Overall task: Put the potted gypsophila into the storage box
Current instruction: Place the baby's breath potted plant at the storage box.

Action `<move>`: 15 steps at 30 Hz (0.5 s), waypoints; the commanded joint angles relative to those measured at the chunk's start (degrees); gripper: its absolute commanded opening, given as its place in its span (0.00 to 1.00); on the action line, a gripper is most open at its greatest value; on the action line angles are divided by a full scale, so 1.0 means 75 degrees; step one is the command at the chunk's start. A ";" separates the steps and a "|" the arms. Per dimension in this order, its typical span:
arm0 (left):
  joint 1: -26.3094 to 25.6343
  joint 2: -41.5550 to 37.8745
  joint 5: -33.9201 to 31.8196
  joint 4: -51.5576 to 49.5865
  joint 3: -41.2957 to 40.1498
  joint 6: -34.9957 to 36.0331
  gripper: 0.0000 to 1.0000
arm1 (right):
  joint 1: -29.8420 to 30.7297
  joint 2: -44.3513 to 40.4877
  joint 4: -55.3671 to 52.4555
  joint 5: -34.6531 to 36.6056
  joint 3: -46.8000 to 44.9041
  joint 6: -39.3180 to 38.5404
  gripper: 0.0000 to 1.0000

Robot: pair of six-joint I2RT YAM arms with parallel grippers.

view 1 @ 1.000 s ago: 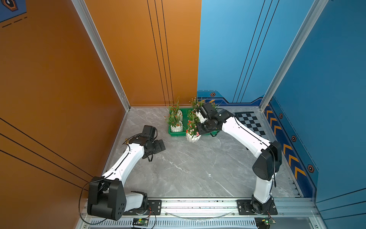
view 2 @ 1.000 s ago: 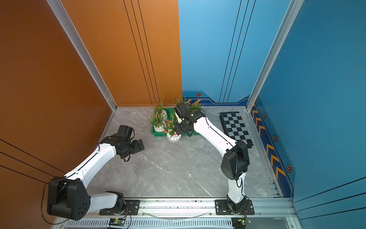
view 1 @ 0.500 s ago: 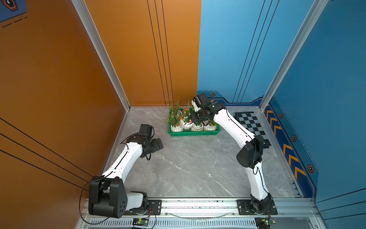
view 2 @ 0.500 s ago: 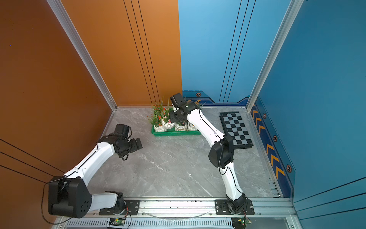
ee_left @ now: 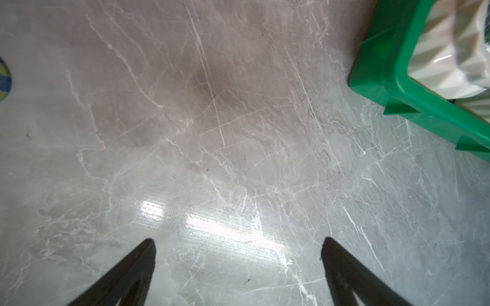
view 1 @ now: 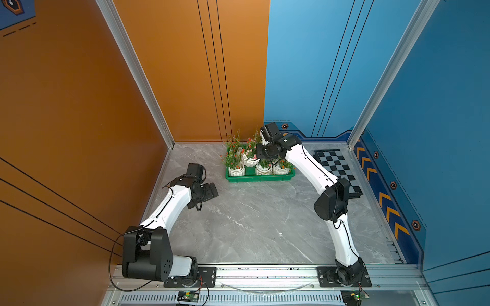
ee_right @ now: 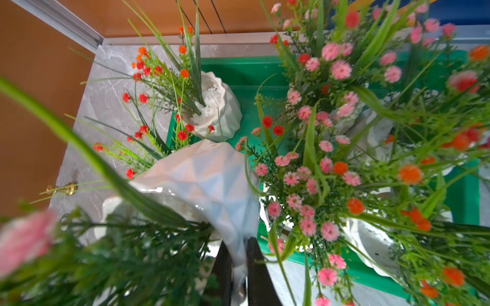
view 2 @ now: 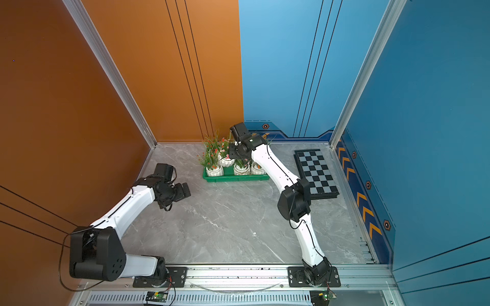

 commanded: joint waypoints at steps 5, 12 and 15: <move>0.0077 0.0288 0.0140 -0.0055 0.0239 0.0104 0.98 | -0.0081 0.0168 0.1052 0.0305 0.0355 0.1018 0.00; 0.0081 0.0421 0.0163 -0.0036 0.0496 0.0092 0.98 | -0.0091 0.0374 0.1383 0.0573 0.0356 0.1839 0.00; 0.0081 0.0435 0.0178 -0.0016 0.0491 0.0082 0.98 | -0.0093 0.0466 0.1446 0.0686 0.0352 0.2080 0.00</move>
